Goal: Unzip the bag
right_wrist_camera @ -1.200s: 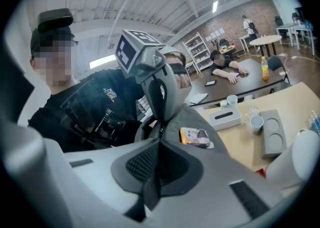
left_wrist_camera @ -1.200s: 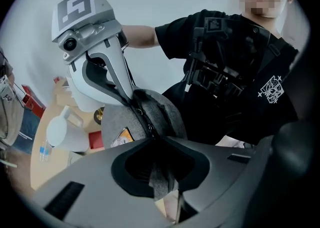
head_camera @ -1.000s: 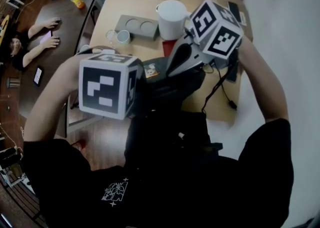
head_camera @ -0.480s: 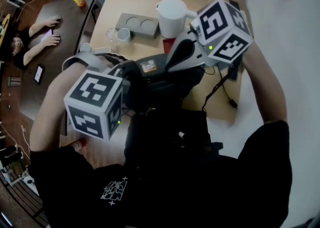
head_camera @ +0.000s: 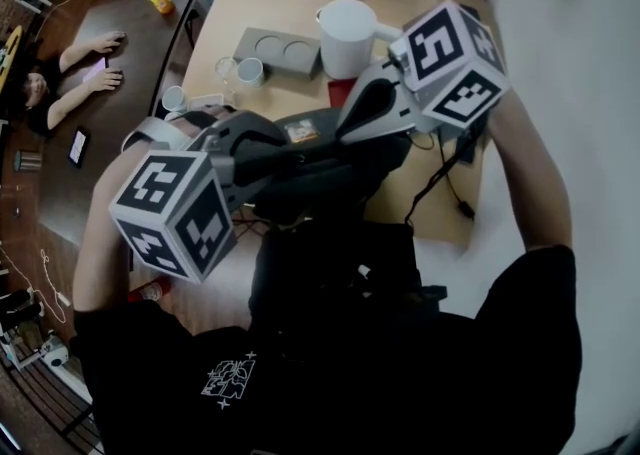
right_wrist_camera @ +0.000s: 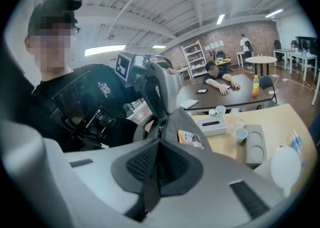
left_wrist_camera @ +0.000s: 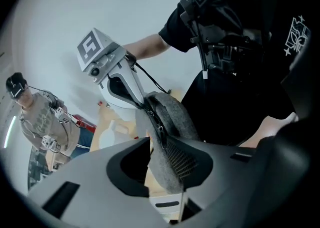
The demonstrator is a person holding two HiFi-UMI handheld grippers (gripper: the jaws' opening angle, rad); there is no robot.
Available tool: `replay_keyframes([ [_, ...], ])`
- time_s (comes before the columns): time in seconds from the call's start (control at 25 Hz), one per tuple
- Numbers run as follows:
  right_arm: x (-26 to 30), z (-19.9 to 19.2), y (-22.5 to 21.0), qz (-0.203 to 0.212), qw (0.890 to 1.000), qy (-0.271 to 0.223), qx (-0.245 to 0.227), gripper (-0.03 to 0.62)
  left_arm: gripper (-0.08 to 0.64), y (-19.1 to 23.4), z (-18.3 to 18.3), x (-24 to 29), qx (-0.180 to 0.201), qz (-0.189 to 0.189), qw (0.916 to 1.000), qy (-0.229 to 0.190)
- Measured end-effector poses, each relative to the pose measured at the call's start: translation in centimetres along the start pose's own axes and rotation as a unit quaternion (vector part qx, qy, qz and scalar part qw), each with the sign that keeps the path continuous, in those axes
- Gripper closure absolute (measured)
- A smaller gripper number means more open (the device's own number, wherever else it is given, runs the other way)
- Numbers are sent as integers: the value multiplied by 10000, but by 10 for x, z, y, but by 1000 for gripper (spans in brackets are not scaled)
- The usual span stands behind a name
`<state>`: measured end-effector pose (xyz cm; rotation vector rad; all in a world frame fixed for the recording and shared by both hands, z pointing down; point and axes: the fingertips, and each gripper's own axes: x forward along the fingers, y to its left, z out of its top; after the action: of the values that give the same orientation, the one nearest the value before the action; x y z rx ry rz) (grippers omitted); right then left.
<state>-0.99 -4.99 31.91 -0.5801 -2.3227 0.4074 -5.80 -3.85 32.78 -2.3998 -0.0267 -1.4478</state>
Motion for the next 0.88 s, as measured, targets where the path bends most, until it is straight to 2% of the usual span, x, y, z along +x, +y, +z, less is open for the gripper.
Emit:
replay_keyframes([
  [0.12, 0, 0, 1, 13, 10000, 6, 8, 578, 454, 1, -3, 2, -109, 45, 9999, 28],
  [0.28, 2, -1, 1, 54, 10000, 22, 8, 578, 454, -2, -3, 7, -69, -10, 10000, 61],
  [0.4, 1, 0, 2, 68, 10000, 37, -3, 578, 454, -5, 0, 6, 102, -26, 9998, 158],
  [0.56, 1, 0, 3, 27, 10000, 29, -22, 577, 453, 2, -7, 17, 470, 74, 9973, 551],
  [0.72, -7, 0, -3, -150, 9998, -107, 78, 577, 439, 25, -7, 12, 406, 504, 9964, 540],
  [0.84, -4, 0, -1, -36, 9999, -102, 94, 578, 441, 51, -12, -5, 393, 1190, 9905, 562],
  [0.88, -3, 0, 0, -4, 9999, -89, 83, 578, 440, 56, -15, -8, 380, 1268, 9895, 573],
])
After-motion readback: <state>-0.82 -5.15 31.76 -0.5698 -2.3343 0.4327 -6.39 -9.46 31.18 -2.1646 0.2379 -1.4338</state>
